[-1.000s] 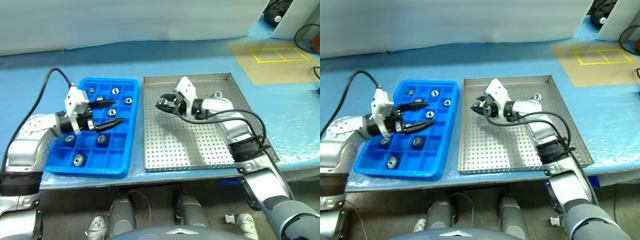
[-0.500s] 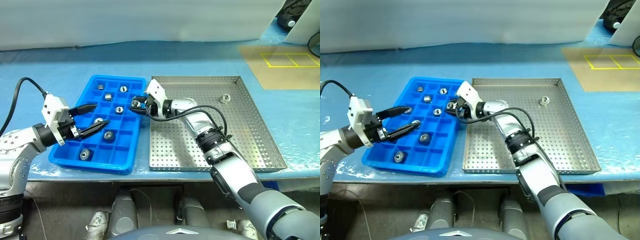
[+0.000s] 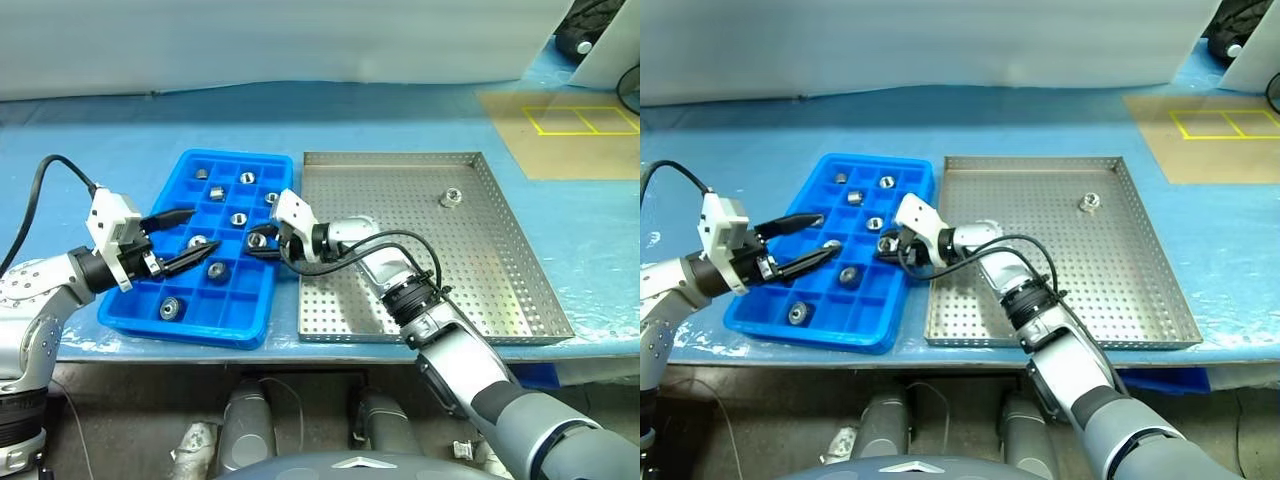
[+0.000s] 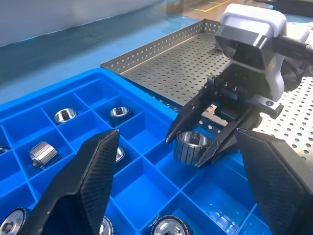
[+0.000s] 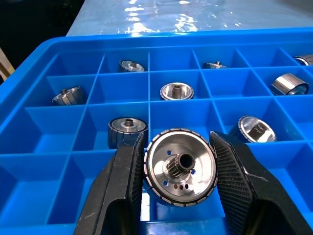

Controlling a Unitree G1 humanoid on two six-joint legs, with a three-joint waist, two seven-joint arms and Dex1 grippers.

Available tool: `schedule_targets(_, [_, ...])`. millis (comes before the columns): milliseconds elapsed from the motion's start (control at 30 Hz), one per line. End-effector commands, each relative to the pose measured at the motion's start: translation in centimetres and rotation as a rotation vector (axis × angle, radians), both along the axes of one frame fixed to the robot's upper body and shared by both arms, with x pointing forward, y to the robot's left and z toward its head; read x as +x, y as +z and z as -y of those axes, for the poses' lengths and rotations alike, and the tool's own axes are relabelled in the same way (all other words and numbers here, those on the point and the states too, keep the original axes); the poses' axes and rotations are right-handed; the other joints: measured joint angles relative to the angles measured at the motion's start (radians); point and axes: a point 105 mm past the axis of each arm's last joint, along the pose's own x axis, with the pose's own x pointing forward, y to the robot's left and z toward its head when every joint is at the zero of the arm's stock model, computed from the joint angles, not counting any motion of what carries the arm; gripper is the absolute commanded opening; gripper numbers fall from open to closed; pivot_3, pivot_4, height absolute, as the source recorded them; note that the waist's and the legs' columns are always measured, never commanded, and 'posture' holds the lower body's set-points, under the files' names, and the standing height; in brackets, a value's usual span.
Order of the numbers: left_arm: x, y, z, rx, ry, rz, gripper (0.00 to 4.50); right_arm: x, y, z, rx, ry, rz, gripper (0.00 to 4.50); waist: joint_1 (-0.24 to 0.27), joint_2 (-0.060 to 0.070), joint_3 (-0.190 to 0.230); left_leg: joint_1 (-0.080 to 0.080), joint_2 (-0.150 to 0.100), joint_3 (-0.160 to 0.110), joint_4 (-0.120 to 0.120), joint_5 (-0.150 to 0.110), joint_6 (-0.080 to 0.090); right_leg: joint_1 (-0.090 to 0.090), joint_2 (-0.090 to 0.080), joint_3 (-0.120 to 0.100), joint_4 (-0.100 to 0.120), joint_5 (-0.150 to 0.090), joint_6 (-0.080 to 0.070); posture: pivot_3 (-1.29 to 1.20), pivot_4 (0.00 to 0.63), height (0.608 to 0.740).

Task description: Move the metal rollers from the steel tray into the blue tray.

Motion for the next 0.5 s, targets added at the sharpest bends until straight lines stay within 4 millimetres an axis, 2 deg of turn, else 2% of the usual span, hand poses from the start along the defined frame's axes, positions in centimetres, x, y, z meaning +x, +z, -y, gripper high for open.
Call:
schedule_targets(33, [-0.1,1.0,0.3,0.012,-0.018,0.037,4.02,0.0,1.5,-0.5,0.041,0.009,0.056,2.05,0.000,0.000,0.000,0.000,0.000,0.000,0.000,0.000,0.000,0.000,0.000,0.000,0.000,0.000,0.000,0.10,0.150,0.740])
schedule_targets(233, [0.2,1.0,0.7,0.006,-0.040,0.038,4.02,1.4,2.3,0.0,0.057,-0.074,0.064,3.99,-0.001,0.000,0.000,0.000,0.000,0.000,0.000,0.000,0.000,0.000,0.000,0.000,0.000,0.000,0.000,0.07,0.150,0.740])
schedule_targets(333, [0.6,1.0,1.3,-0.002,-0.063,0.039,4.02,2.1,3.1,0.8,0.084,-0.114,0.081,3.99,-0.001,0.000,0.000,0.000,0.000,0.000,0.000,0.001,-0.001,0.000,0.000,0.000,0.000,0.000,0.000,0.04,0.150,0.740])
schedule_targets(500, [1.5,0.4,3.6,-0.028,-0.151,0.034,4.02,4.3,6.8,4.0,0.179,-0.257,0.145,3.99,-0.001,0.000,0.000,0.000,-0.001,0.000,0.000,0.001,-0.002,0.000,0.000,0.000,0.001,0.000,0.000,-0.01,0.150,0.740])
